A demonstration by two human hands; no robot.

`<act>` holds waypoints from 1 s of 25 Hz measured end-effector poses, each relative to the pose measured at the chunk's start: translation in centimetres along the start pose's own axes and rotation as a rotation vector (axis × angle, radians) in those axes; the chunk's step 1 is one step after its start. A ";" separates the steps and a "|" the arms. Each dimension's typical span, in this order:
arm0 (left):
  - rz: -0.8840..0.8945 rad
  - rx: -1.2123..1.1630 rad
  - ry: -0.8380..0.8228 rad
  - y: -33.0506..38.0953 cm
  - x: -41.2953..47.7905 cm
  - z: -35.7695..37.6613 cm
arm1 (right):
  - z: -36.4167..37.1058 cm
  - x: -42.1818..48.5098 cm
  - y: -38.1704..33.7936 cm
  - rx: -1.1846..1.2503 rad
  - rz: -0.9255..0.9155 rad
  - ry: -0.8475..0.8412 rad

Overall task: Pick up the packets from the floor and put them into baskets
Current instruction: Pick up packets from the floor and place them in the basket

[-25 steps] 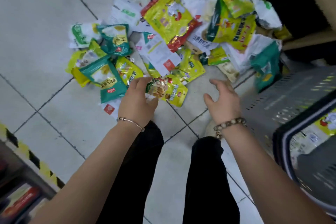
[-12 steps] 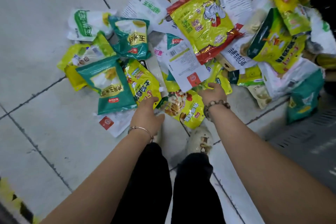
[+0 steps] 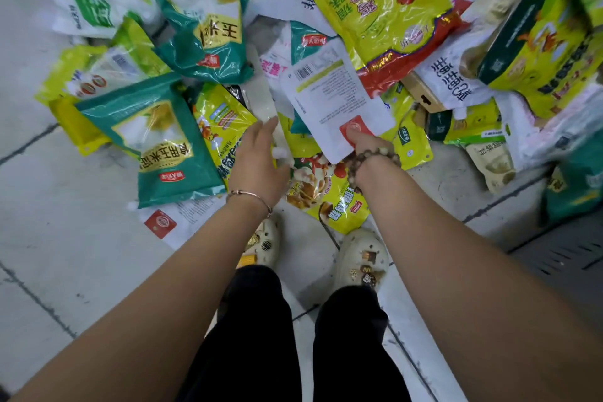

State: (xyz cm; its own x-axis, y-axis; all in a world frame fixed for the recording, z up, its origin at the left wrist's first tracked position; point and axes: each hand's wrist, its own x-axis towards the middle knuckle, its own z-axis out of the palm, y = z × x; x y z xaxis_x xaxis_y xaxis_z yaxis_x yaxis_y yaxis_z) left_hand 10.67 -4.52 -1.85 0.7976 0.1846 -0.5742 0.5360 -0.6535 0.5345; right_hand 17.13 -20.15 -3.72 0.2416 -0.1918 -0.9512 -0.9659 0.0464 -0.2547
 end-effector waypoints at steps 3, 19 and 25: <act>0.171 0.201 -0.070 0.2 -0.2 -1.8 | -1.2 -2.4 1.4 0.008 -0.062 0.166; -0.253 -0.371 0.199 0.1 2.5 -3.9 | 1.4 0.0 -4.0 -0.310 -0.237 0.382; -0.391 -0.607 0.246 -2.1 3.4 -4.1 | 3.9 4.3 -4.5 -0.432 -0.134 0.540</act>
State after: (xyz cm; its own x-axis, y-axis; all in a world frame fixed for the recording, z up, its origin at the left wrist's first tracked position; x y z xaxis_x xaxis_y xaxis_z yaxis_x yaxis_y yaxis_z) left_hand 13.39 0.52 -2.42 0.5193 0.5243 -0.6749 0.7932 -0.0017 0.6090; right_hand 22.88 -17.33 -7.37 0.3894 -0.6338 -0.6683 -0.9086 -0.3835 -0.1656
